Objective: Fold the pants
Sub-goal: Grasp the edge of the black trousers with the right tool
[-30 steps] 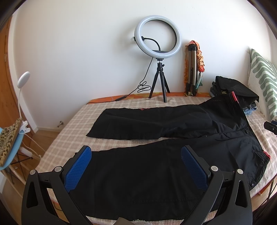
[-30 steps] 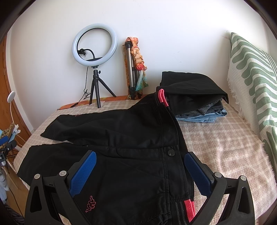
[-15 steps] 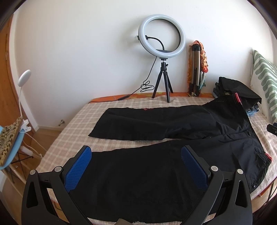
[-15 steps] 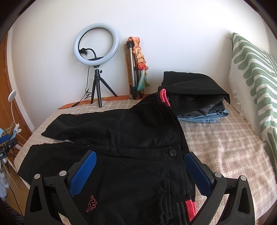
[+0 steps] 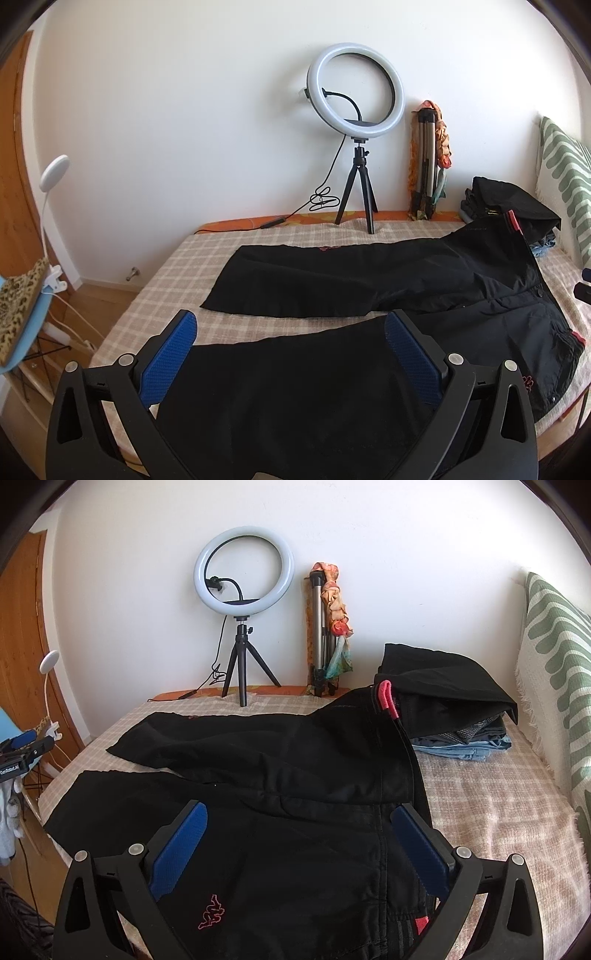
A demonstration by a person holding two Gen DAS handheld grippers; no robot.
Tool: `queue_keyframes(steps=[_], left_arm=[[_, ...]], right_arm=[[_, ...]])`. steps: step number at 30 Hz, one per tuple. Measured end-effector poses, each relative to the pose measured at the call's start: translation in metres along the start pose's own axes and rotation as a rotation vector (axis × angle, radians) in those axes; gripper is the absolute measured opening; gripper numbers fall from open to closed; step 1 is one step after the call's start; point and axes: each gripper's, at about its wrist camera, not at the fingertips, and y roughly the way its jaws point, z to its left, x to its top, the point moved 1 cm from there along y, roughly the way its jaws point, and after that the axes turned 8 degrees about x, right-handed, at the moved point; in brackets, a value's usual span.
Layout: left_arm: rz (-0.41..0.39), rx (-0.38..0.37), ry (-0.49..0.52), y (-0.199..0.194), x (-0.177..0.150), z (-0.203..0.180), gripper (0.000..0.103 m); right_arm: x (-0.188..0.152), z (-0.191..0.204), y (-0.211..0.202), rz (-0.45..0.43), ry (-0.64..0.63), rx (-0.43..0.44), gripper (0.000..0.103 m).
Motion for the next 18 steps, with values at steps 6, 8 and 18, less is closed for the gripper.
queue_keyframes(steps=[6, 8, 18], left_arm=[[0.016, -0.012, -0.022, 0.004, 0.002, 0.016, 0.089], [0.018, -0.022, -0.032, 0.004, 0.001, 0.02, 0.088], [0.052, -0.082, -0.007, 0.003, -0.015, 0.019, 0.067]], right_arm=[[-0.021, 0.043, 0.018, 0.114, -0.156, 0.132, 0.095], [-0.032, 0.06, 0.023, 0.16, -0.214, 0.181, 0.089], [-0.098, 0.127, 0.049, 0.388, -0.452, 0.339, 0.07]])
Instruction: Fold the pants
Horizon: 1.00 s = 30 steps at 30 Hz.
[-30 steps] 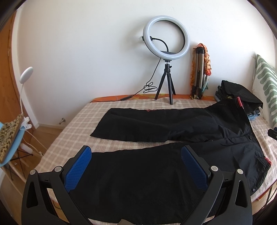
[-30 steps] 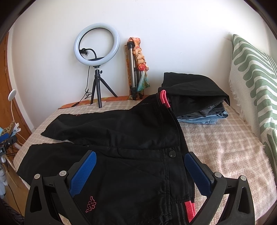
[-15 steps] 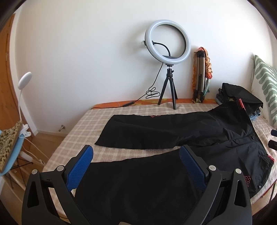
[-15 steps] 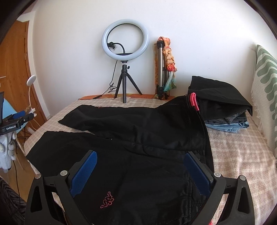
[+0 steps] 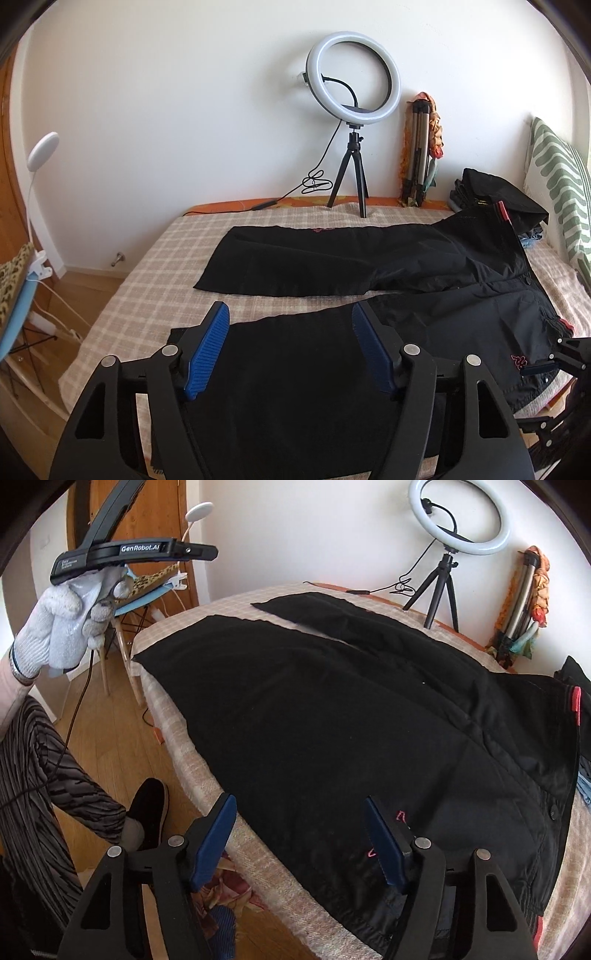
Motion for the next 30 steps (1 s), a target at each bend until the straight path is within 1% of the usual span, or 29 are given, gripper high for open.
queue_keyframes(steps=[2, 3, 6, 8, 9, 10, 11, 13, 14, 15, 16, 19, 21, 27, 30], left_arm=[[0.005, -0.011, -0.003, 0.0, -0.001, 0.003, 0.066], [0.005, -0.012, -0.004, -0.001, -0.001, 0.004, 0.065], [0.014, -0.009, 0.0, -0.001, -0.003, 0.008, 0.065], [0.034, -0.022, 0.008, -0.001, -0.005, 0.012, 0.064], [0.048, -0.029, 0.018, -0.002, -0.007, 0.014, 0.064], [0.063, -0.032, 0.036, -0.002, -0.01, 0.015, 0.064], [0.077, -0.035, 0.061, -0.004, -0.012, 0.017, 0.064], [0.101, -0.022, 0.122, -0.008, -0.018, 0.02, 0.064], [0.104, -0.012, 0.146, -0.012, -0.02, 0.023, 0.064], [0.109, -0.009, 0.159, -0.015, -0.021, 0.025, 0.065], [0.122, -0.021, 0.163, -0.018, -0.024, 0.029, 0.065], [0.152, -0.061, 0.17, -0.027, -0.032, 0.034, 0.066], [0.158, -0.07, 0.206, -0.032, -0.04, 0.03, 0.07], [0.201, -0.112, 0.305, -0.03, -0.075, 0.002, 0.071], [0.214, -0.09, 0.373, -0.022, -0.089, -0.015, 0.071]], right_arm=[[-0.003, 0.004, 0.011, 0.04, -0.021, -0.01, 0.067], [-0.005, 0.005, 0.015, 0.057, -0.025, -0.013, 0.063], [-0.002, 0.002, 0.018, 0.068, -0.015, -0.008, 0.062], [0.0, 0.0, 0.021, 0.076, -0.022, -0.013, 0.062], [0.003, 0.002, 0.024, 0.076, -0.028, -0.013, 0.06], [0.004, 0.001, 0.024, 0.078, -0.03, -0.001, 0.053], [0.006, 0.002, 0.025, 0.081, -0.032, 0.01, 0.048], [0.009, 0.002, 0.025, 0.087, -0.042, 0.006, 0.031], [0.011, 0.004, 0.025, 0.089, -0.046, 0.001, 0.026], [0.014, 0.005, 0.025, 0.085, -0.049, -0.002, 0.014], [0.016, 0.007, 0.023, 0.076, -0.053, -0.011, 0.007], [0.024, 0.013, 0.013, 0.033, -0.08, -0.058, 0.002], [0.032, 0.011, 0.004, 0.0, -0.076, -0.073, 0.001], [0.06, -0.004, -0.017, -0.083, -0.045, -0.113, 0.001], [0.074, -0.013, -0.023, -0.115, -0.028, -0.131, 0.001]])
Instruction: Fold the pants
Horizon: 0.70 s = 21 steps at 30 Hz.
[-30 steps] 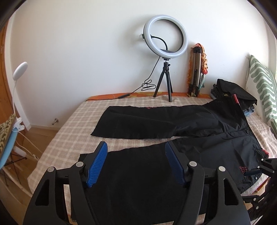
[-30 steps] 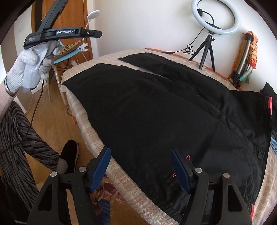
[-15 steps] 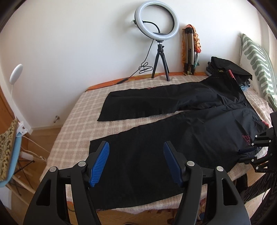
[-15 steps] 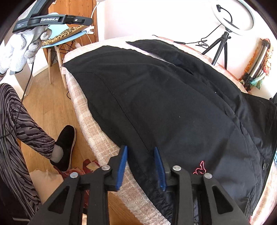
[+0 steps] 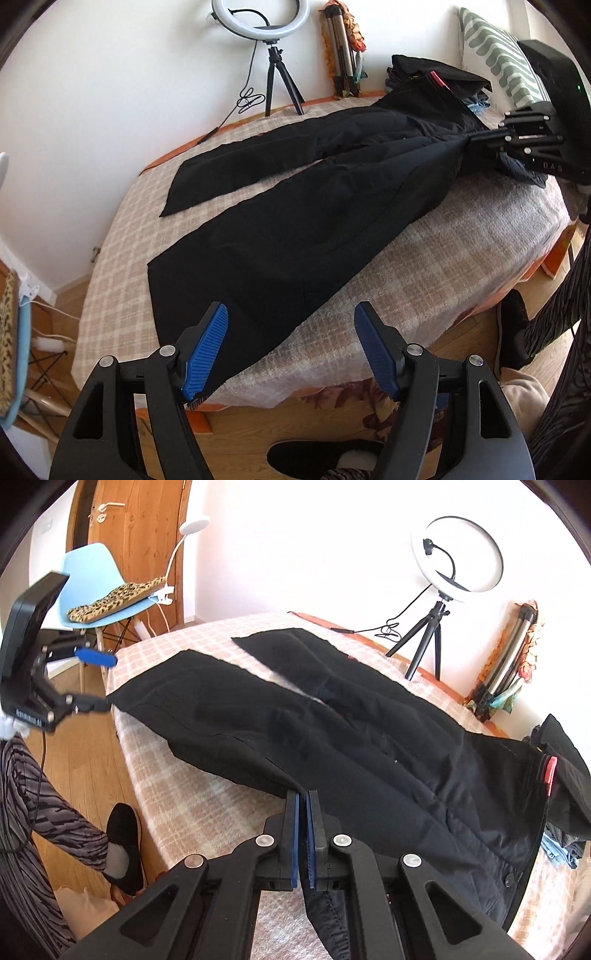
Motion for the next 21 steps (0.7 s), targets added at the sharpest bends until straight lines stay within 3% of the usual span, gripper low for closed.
queue_keyframes(steps=[4, 8, 9, 11, 16, 21], left_arm=[[0.018, 0.073, 0.019, 0.02, 0.0, -0.006, 0.071], [0.046, 0.223, 0.005, 0.044, -0.003, 0.004, 0.07], [0.061, 0.219, -0.03, 0.049, -0.004, 0.011, 0.059], [0.095, 0.177, -0.13, 0.06, -0.006, 0.027, 0.016], [0.042, 0.111, -0.397, 0.061, 0.0, 0.058, 0.005], [-0.065, 0.12, -0.466, 0.05, 0.035, 0.071, 0.003]], right_arm=[[0.009, -0.01, -0.004, -0.023, 0.035, 0.007, 0.001], [0.009, -0.009, -0.003, -0.026, 0.036, 0.008, 0.001], [0.008, -0.008, -0.003, -0.026, 0.037, 0.008, 0.001], [0.006, -0.009, -0.003, -0.029, 0.04, 0.009, 0.001], [0.005, -0.006, -0.005, -0.05, 0.038, -0.018, 0.0], [0.016, -0.012, -0.011, -0.097, 0.05, -0.08, 0.0]])
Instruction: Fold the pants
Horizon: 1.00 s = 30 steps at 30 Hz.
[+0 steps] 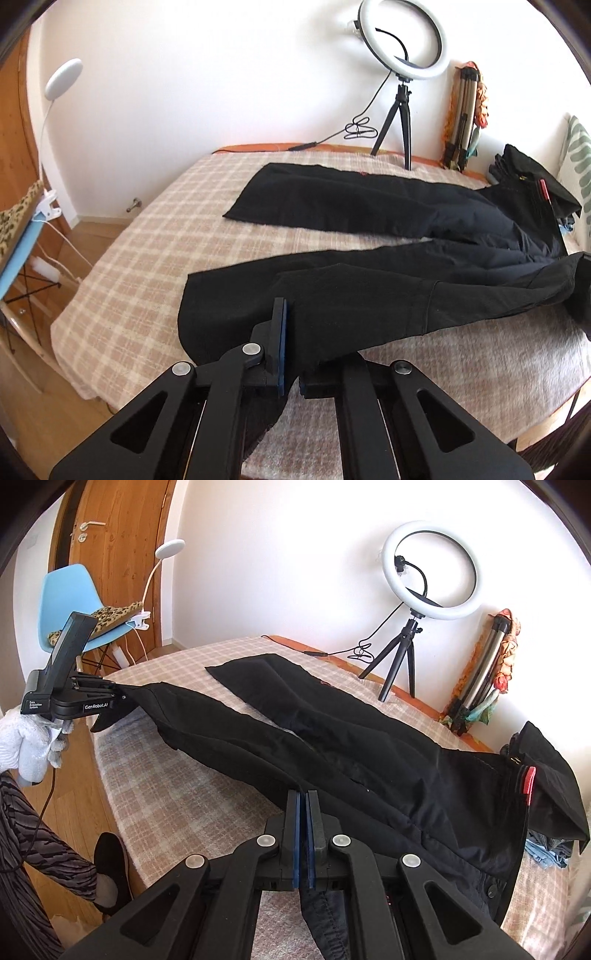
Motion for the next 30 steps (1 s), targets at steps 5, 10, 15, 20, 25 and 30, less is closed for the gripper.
queue_keyframes(steps=[5, 10, 15, 20, 25, 30], left_arm=[[-0.097, 0.002, -0.022, -0.002, 0.053, -0.001, 0.003], [-0.156, 0.024, 0.019, 0.01, 0.102, -0.013, 0.003], [-0.139, 0.03, 0.082, 0.047, 0.145, -0.03, 0.003], [-0.076, 0.048, 0.138, 0.104, 0.169, -0.048, 0.003], [0.006, 0.058, 0.217, 0.155, 0.181, -0.063, 0.004], [0.073, 0.103, 0.223, 0.19, 0.19, -0.047, 0.028]], right_arm=[[0.032, -0.01, -0.014, -0.071, -0.033, -0.078, 0.0], [0.072, -0.043, 0.0, -0.086, -0.063, -0.141, 0.0], [0.1, -0.091, 0.042, -0.045, -0.089, -0.198, 0.0], [0.118, -0.13, 0.105, 0.031, -0.12, -0.251, 0.0], [0.115, -0.162, 0.171, 0.132, -0.127, -0.267, 0.0], [0.113, -0.185, 0.223, 0.204, -0.129, -0.257, 0.0]])
